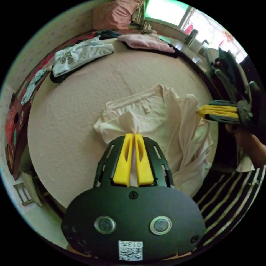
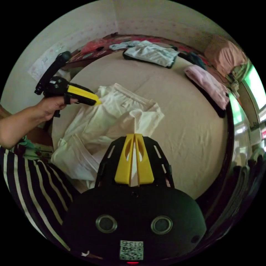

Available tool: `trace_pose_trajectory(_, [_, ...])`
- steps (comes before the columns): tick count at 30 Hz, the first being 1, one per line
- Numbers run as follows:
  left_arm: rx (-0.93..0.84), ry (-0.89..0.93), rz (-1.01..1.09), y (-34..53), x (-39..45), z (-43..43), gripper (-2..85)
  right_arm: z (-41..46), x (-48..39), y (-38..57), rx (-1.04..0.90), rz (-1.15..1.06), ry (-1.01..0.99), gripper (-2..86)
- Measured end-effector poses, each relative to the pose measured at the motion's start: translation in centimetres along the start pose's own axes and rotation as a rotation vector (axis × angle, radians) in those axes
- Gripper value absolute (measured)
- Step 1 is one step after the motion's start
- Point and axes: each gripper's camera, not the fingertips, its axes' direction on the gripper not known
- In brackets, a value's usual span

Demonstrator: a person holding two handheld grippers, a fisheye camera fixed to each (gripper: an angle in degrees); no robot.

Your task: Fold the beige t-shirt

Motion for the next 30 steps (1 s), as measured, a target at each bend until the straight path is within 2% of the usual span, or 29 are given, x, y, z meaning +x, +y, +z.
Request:
trace_pose_trajectory(4, [0.177,0.253,-0.049,3.0,-3.7,-5.4,0.5,-4.3,3.1,4.5,0.066,0.142,0.06,0.3])
trace_pose_trajectory(7, [0.246,0.236,-0.034,4.9,-6.3,-9.6,0.4,-7.9,5.4,6.7,0.144,0.238,0.114,0.3])
trace_pose_trajectory(11, [0.504,0.216,-0.031,7.6,-9.6,-17.0,0.4,-13.9,7.5,8.3,0.316,0.345,0.217,0.2])
trace_pose_trajectory(13, [0.624,0.214,-0.03,9.0,-10.7,-19.8,0.5,-18.6,8.0,9.5,0.477,0.374,0.265,0.2])
trace_pose_trajectory(17, [0.778,0.193,-0.036,12.1,-13.2,-22.8,1.0,-24.7,6.6,11.3,0.68,0.291,0.285,0.2])
trace_pose_trajectory(19, [0.693,0.17,-0.118,12.8,-15.2,-21.1,1.5,-25.9,4.4,11.7,0.702,0.146,0.265,0.1])
trace_pose_trajectory(21, [0.526,0.169,-0.351,14.1,-17.9,-17.9,2.1,-25.0,2.7,11.4,0.645,0.035,0.154,0.1])
trace_pose_trajectory(23, [0.486,0.159,-0.567,17.5,-19.9,-15.4,4.2,-22.5,0.8,10.9,0.535,-0.03,0.093,0.1])
trace_pose_trajectory(24, [0.504,0.159,-0.574,18.1,-19.9,-15.2,4.8,-20.3,-0.6,10.6,0.448,-0.058,0.09,0.1])
trace_pose_trajectory(27, [0.505,0.219,-0.349,16.9,-16.6,-14.6,6.9,-14.7,-3.4,10.2,0.26,-0.085,0.027,0.2])
trace_pose_trajectory(29, [0.358,0.406,-0.179,13.3,-12.9,-12.0,8.7,-12.2,-4.9,10.0,0.188,-0.105,0.017,0.2])
trace_pose_trajectory(30, [0.315,0.438,-0.158,12.5,-12.0,-11.1,9.1,-11.0,-6.3,10.0,0.163,-0.155,0.043,0.2])
